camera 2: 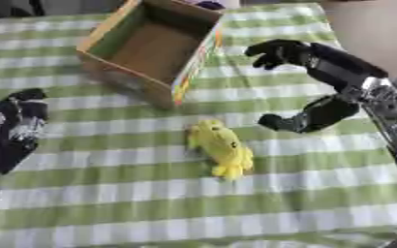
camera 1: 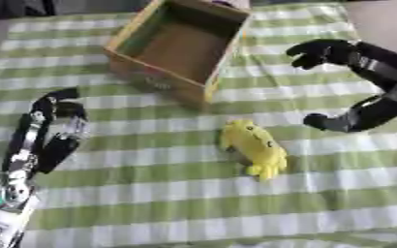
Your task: Pick up objects on the table and place them in the box.
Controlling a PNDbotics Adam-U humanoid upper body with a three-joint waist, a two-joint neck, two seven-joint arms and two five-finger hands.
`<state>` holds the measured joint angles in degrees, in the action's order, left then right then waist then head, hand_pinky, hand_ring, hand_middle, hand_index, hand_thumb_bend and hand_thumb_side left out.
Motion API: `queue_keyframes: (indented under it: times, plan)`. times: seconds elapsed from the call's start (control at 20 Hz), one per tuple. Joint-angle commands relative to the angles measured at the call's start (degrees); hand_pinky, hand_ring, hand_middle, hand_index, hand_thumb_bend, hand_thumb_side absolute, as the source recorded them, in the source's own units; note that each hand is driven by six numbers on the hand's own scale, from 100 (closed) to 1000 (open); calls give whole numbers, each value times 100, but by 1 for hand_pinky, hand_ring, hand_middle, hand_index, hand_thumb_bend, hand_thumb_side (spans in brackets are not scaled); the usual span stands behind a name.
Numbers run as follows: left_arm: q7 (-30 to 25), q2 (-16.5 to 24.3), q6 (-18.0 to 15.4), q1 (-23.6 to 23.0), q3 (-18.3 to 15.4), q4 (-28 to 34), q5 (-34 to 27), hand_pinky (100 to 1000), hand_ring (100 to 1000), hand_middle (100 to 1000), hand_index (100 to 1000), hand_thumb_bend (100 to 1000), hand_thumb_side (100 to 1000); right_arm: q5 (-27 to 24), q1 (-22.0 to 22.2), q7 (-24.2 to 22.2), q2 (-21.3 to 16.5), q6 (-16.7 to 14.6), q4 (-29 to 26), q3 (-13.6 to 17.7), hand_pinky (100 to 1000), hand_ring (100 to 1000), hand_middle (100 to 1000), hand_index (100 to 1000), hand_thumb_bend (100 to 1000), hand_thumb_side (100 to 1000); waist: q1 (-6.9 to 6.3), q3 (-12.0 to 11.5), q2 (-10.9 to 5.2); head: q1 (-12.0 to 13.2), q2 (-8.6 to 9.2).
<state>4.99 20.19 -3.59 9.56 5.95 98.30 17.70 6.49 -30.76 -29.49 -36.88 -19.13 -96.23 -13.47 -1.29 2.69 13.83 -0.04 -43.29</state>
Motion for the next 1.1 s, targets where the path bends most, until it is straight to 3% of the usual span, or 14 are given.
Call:
queue_keyframes:
  times: [0.05, 0.15, 0.45, 1.1]
  plan:
    - [-90, 120, 25, 43, -93, 121, 214, 789, 773, 772, 867, 436, 593, 18, -106, -13, -178, -20, -44, 21, 840, 865, 919, 998, 389, 273, 7, -4, -67, -21, -60]
    - [-225, 146, 59, 50, -109, 146, 427, 790, 778, 776, 877, 460, 528, -1, -122, -26, -172, -19, -44, 4, 840, 864, 918, 998, 384, 277, -2, -13, -69, -20, -56]
    - [-511, 143, 132, 47, -162, 231, 781, 791, 784, 781, 883, 537, 499, -39, -175, -70, -156, -8, -28, -41, 841, 861, 917, 996, 365, 278, -15, -29, -78, -50, -35]
    - [-501, 123, 143, 64, -132, 235, 703, 781, 771, 773, 886, 479, 532, 44, -497, -416, -177, -162, 188, -464, 837, 838, 884, 960, 335, 246, 10, -54, -82, -99, -77]
